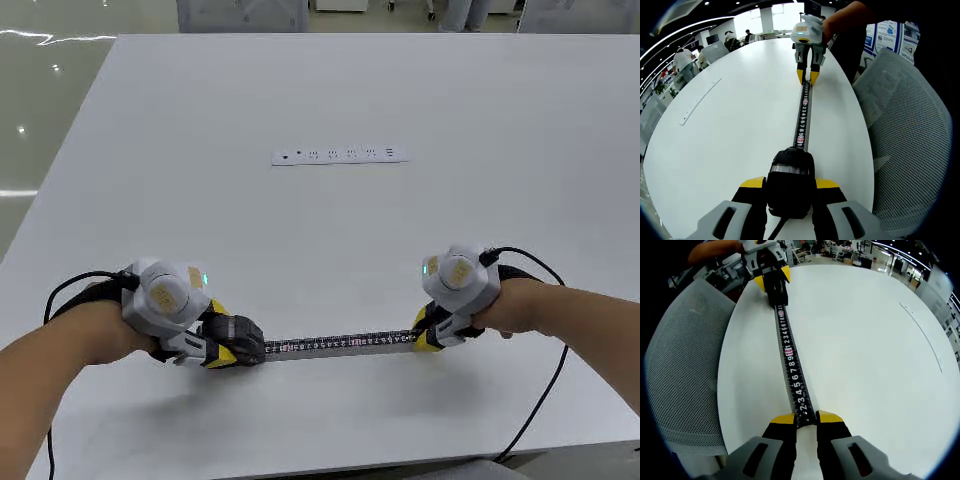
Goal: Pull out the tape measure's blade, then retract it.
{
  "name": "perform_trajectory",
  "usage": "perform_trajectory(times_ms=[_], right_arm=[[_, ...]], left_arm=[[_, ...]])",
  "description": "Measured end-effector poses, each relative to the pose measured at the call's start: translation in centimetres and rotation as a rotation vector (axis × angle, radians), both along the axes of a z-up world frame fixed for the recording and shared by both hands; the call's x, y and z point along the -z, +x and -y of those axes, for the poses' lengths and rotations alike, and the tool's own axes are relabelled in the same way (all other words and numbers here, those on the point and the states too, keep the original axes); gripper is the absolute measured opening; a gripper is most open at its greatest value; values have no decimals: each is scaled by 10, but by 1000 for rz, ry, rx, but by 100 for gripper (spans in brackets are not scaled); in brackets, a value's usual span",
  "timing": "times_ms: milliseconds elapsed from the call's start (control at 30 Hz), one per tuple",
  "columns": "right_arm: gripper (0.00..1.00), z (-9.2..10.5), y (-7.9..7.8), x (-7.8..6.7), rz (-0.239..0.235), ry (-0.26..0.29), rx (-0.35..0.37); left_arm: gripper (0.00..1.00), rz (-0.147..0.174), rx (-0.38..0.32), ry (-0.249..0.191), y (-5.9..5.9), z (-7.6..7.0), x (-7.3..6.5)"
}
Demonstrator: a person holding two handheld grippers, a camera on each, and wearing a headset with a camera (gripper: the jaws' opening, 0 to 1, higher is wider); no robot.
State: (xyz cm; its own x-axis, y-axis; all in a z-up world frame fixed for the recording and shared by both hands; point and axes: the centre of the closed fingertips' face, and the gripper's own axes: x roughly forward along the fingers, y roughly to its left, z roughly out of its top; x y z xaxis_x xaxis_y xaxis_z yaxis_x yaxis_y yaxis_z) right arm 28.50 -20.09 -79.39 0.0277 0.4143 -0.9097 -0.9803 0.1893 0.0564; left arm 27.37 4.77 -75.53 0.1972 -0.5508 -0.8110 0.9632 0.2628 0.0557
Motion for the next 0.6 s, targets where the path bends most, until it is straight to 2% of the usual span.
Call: perform_trajectory(times_ms=[600], right_arm=[[10, 10, 1, 1, 1, -6, 10]], left_arm=[[30, -1, -2, -3, -1, 1, -1]])
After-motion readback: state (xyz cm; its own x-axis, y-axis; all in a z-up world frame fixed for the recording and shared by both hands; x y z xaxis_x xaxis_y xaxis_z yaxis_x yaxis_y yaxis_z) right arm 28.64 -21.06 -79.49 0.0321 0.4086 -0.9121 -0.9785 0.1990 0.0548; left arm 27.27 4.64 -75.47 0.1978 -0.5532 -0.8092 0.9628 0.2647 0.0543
